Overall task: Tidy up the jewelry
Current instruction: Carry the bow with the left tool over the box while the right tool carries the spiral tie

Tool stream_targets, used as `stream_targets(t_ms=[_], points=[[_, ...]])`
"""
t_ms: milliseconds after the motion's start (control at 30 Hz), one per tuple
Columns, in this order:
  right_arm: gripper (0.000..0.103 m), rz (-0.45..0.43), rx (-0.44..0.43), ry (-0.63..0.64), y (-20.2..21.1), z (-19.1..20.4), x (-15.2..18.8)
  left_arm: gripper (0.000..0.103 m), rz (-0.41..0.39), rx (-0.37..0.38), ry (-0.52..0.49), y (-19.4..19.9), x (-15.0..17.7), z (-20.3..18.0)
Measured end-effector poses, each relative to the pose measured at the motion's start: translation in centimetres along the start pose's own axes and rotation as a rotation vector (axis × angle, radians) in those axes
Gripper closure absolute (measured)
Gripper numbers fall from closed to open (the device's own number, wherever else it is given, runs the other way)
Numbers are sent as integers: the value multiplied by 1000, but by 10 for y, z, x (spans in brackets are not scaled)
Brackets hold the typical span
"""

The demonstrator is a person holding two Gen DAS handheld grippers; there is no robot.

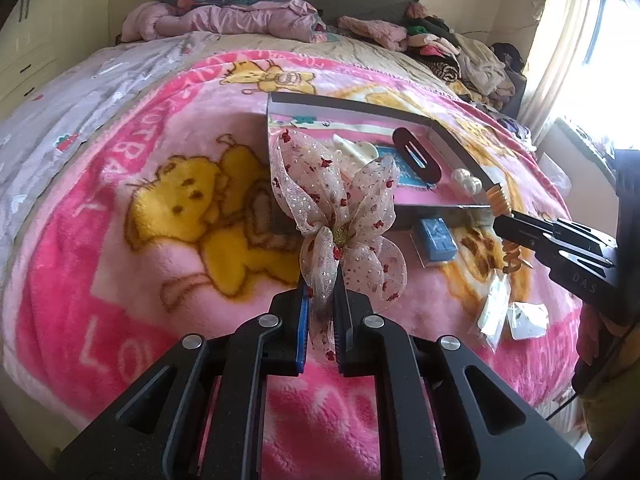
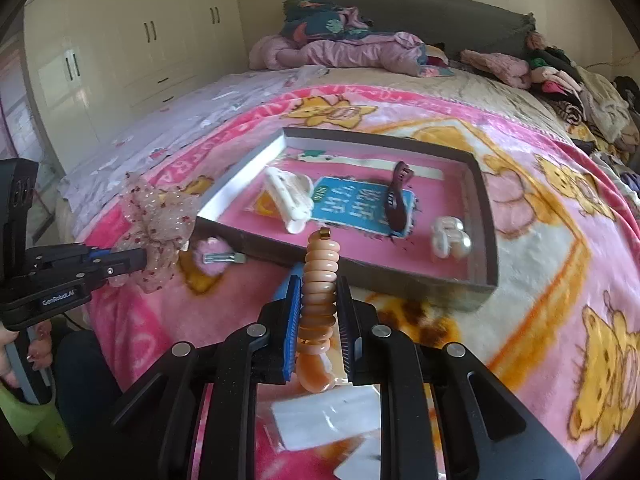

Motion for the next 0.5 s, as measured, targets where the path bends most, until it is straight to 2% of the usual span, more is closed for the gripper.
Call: stream_targets(t_ms=[500], points=[[86, -17, -31, 7, -13, 5, -27, 98, -31, -12, 32, -1, -34, 11]])
Point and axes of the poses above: each gripper's, at about its wrist camera, not at the fingertips, and y roughly against the way its jaws point, z to its left, x to its underside, the point moved 5 cm from there along -y, roughly the way its jaws point, and after that the axes turned 12 degrees about -x, right-handed, at the moved point
